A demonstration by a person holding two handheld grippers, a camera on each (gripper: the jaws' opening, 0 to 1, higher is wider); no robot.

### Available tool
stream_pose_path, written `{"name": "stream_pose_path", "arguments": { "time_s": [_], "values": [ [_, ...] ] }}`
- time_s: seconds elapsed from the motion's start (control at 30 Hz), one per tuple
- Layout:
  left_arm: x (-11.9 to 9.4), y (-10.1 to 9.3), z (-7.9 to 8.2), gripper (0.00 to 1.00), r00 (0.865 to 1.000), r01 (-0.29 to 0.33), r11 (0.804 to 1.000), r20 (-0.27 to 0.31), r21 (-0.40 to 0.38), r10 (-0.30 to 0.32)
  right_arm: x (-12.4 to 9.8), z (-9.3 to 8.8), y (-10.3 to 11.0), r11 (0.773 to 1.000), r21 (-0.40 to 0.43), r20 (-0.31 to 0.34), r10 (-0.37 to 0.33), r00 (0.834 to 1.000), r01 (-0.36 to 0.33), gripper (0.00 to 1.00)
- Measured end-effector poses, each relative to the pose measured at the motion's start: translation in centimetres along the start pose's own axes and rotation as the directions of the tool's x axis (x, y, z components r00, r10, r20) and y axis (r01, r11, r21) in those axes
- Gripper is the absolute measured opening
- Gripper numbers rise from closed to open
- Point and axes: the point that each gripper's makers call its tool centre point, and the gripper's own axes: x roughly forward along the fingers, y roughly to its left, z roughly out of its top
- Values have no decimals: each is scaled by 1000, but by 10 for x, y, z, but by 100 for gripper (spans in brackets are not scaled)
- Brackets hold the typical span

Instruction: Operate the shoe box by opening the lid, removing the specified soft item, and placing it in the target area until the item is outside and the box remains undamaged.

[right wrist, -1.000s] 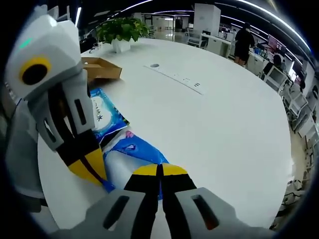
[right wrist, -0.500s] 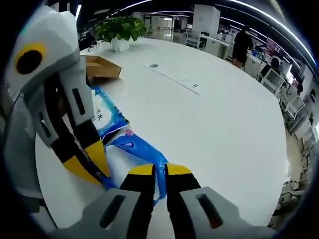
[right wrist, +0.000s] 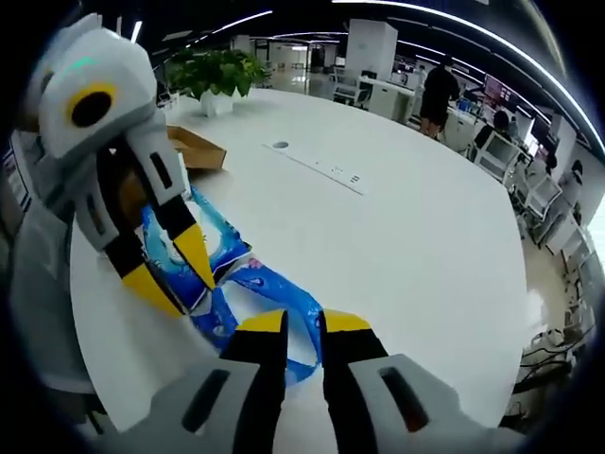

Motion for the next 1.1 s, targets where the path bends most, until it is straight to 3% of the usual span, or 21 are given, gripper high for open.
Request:
{"name": "stream_pose_path", "arguments": {
  "time_s": [0.37, 0.57, 0.9, 1.1],
  "values": [
    [-46, -9, -15, 25, 997, -71, 994, 29, -80, 73, -27, -1, 26, 999, 5, -1, -37, 999, 37, 20],
    [-74, -22, -28, 36, 993, -96, 987, 49, -127, 103, -43, 5, 44, 999, -12, 5, -48, 999, 48, 26],
    [-112, -37, -50, 47, 983, -150, 974, 76, -170, 165, -62, 15, 73, 998, -14, 28, -62, 998, 63, 35],
    [-138, -40, -65, 54, 972, -192, 955, 92, -227, 217, -70, 20, 92, 998, -14, 33, -58, 998, 59, 41]
  ]
}}
